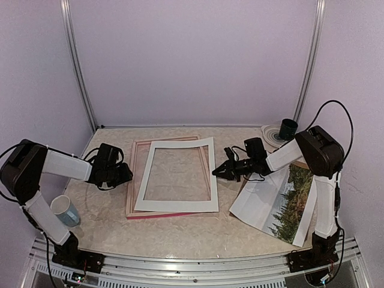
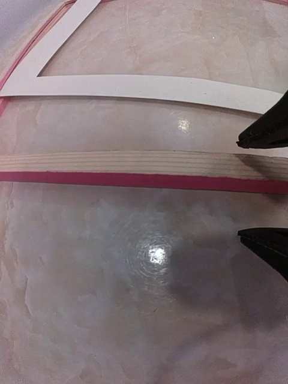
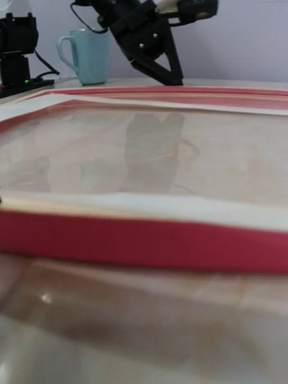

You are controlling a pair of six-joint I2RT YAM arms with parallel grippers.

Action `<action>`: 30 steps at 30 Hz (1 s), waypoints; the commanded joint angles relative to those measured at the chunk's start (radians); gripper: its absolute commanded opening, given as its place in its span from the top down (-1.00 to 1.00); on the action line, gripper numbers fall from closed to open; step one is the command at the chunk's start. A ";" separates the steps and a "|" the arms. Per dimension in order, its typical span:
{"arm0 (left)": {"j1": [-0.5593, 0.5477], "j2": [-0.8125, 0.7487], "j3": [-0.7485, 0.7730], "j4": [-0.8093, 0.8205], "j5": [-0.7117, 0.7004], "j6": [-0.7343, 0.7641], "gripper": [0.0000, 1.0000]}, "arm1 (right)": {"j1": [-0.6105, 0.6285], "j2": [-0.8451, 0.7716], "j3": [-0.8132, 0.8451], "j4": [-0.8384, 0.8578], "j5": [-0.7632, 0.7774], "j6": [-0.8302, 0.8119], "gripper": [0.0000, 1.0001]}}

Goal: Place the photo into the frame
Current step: Place the mat board on the glass panel.

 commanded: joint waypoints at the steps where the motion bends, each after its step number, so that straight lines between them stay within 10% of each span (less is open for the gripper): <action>1: 0.006 0.020 0.035 0.016 0.023 0.030 0.09 | 0.010 -0.003 0.092 -0.185 -0.018 -0.135 0.96; 30: -0.005 0.015 0.043 0.014 0.017 0.027 0.10 | 0.006 0.056 0.401 -0.659 -0.054 -0.421 0.93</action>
